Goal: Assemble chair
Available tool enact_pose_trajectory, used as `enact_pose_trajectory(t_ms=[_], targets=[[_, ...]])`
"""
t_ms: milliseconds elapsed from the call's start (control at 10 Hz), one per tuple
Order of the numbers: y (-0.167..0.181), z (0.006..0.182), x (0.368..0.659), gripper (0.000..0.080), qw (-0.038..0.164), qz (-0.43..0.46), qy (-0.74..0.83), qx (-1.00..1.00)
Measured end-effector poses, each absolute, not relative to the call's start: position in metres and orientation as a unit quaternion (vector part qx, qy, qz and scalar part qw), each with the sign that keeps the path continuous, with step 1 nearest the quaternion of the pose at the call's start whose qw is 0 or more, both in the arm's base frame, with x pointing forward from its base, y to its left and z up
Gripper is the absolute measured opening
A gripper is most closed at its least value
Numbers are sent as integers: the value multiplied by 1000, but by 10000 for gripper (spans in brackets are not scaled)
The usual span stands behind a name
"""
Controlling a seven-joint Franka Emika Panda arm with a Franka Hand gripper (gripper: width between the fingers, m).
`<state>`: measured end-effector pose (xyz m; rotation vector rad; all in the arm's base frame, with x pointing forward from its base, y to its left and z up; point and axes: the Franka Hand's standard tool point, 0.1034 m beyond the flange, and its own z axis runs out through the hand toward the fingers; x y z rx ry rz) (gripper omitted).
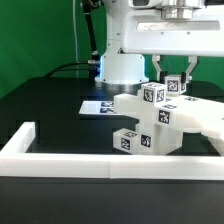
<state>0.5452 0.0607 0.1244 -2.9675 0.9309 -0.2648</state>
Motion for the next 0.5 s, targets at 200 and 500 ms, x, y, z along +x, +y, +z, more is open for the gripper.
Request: enact_pose_trajectory(t_ms=[200, 500], targets=[[62, 124, 545, 289, 18, -83, 353, -932], [63, 124, 545, 289, 25, -82, 396, -914]])
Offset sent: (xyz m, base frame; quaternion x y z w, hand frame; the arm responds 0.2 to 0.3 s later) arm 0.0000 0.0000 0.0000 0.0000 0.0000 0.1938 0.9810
